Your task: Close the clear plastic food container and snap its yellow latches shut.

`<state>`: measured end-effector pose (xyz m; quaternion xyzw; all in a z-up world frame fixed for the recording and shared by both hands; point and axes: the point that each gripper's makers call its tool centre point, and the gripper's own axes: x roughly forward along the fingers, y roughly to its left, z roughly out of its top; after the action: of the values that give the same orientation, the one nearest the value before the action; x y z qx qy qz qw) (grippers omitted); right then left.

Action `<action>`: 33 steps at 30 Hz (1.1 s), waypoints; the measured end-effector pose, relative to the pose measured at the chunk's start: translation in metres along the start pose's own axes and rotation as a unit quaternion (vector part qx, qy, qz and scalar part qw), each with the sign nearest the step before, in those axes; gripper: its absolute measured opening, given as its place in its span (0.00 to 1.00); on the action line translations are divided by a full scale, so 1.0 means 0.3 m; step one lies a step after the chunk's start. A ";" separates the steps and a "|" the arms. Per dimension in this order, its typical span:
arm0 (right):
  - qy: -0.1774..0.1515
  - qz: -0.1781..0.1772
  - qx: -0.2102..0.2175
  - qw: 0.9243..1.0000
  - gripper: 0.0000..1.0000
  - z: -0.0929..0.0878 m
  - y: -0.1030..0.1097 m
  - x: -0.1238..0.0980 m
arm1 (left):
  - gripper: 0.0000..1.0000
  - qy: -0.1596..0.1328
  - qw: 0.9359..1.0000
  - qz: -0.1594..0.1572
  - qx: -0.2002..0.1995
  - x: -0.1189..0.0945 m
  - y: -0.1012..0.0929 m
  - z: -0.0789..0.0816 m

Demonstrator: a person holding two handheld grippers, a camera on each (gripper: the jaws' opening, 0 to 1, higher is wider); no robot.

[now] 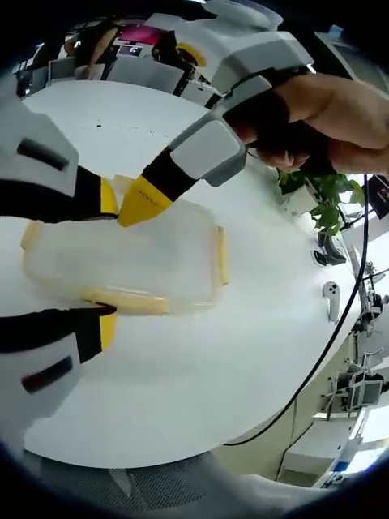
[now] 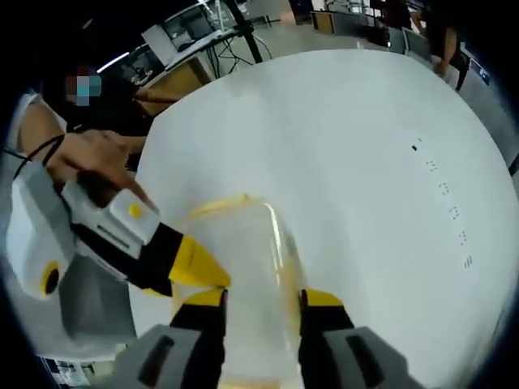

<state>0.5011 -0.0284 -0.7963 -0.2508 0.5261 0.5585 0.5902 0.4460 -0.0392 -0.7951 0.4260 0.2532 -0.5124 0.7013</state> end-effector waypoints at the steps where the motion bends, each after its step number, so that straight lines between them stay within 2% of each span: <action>1: 0.000 -0.001 0.001 1.000 0.33 0.000 0.000 -0.001 | 0.39 0.001 1.000 0.000 0.001 0.000 0.000 0.001; 8: -0.017 -0.021 0.003 1.000 0.37 -0.004 -0.011 -0.015 | 0.40 0.000 1.000 -0.007 0.010 -0.006 0.003 0.006; 10: -0.022 -0.028 0.003 0.999 0.39 -0.003 -0.014 -0.020 | 0.44 -0.001 1.000 -0.017 0.016 -0.006 -0.004 0.008; 13: -0.030 -0.021 -0.008 0.999 0.38 0.007 0.002 -0.023 | 0.46 -0.004 1.000 -0.021 0.006 -0.016 -0.001 0.017; 16: -0.025 -0.036 -0.008 0.999 0.39 -0.005 -0.012 -0.031 | 0.46 -0.018 0.999 -0.028 0.000 -0.027 0.004 0.032; 19: -0.034 -0.033 -0.006 0.999 0.41 0.003 -0.008 -0.042 | 0.44 -0.014 1.000 -0.023 0.015 -0.029 0.014 0.026; 25: -0.035 -0.041 -0.009 0.999 0.44 -0.013 -0.006 -0.049 | 0.45 -0.014 1.000 -0.025 0.001 -0.041 0.034 0.011; 33: -0.034 -0.046 -0.018 0.998 0.50 -0.029 0.009 -0.056 | 0.52 -0.009 0.999 -0.034 -0.006 -0.052 0.053 -0.015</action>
<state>0.4987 -0.0420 -0.7832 -0.2656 0.4837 0.5486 0.6281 0.4560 -0.0258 -0.7797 0.4084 0.2640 -0.5380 0.6885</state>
